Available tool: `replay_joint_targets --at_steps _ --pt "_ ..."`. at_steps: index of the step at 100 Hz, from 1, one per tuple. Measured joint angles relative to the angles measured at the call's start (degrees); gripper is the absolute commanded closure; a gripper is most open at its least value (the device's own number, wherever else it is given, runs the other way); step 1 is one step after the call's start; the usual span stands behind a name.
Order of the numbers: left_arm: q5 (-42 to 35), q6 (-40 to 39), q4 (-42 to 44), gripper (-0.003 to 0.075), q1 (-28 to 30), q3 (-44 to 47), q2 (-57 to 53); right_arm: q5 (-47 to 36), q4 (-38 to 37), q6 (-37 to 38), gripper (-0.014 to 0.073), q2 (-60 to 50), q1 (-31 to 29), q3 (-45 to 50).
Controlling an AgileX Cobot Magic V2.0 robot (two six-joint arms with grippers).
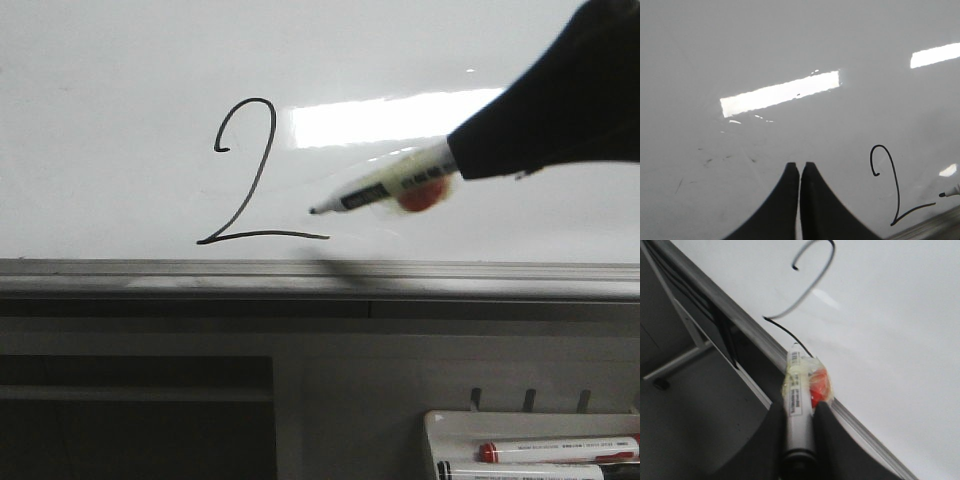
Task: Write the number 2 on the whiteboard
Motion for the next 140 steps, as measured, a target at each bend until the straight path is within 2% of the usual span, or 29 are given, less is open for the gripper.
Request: replay_joint_targets --at_steps 5,20,28,52,73,97,121,140 --pt "-1.0 0.0 0.0 0.0652 0.0 0.0 0.0 0.3 0.1 0.0 0.0662 -1.0 2.0 -0.8" --pt "-2.1 0.0 -0.4 0.0422 -0.3 0.1 0.0 1.3 0.2 0.0 0.0662 -0.8 5.3 -2.3" --pt "-2.2 0.3 -0.5 0.0363 -1.9 0.5 0.3 2.5 -0.2 -0.1 0.0662 1.2 5.8 -3.5" --pt "-3.9 4.2 0.9 0.0374 -13.2 1.3 6.5 8.4 -1.9 -2.4 0.0662 8.7 6.2 -11.3" --pt "-8.3 5.1 5.3 0.0461 -22.1 1.5 18.0 12.1 -2.1 -3.8 0.0662 11.9 8.0 -16.8" --pt "-18.9 6.1 9.3 0.0459 -23.2 1.5 31.8 13.9 -2.1 -4.0 0.0662 12.2 12.1 -19.7" --pt "-23.6 8.9 10.4 0.0459 -23.2 1.3 41.2 16.6 -2.1 -4.0 0.0662 12.2 13.2 -20.7" --pt "-24.3 9.9 10.5 0.0464 -23.2 0.3 44.1 18.1 -2.1 -4.0 0.0662 12.2 13.7 -20.7"
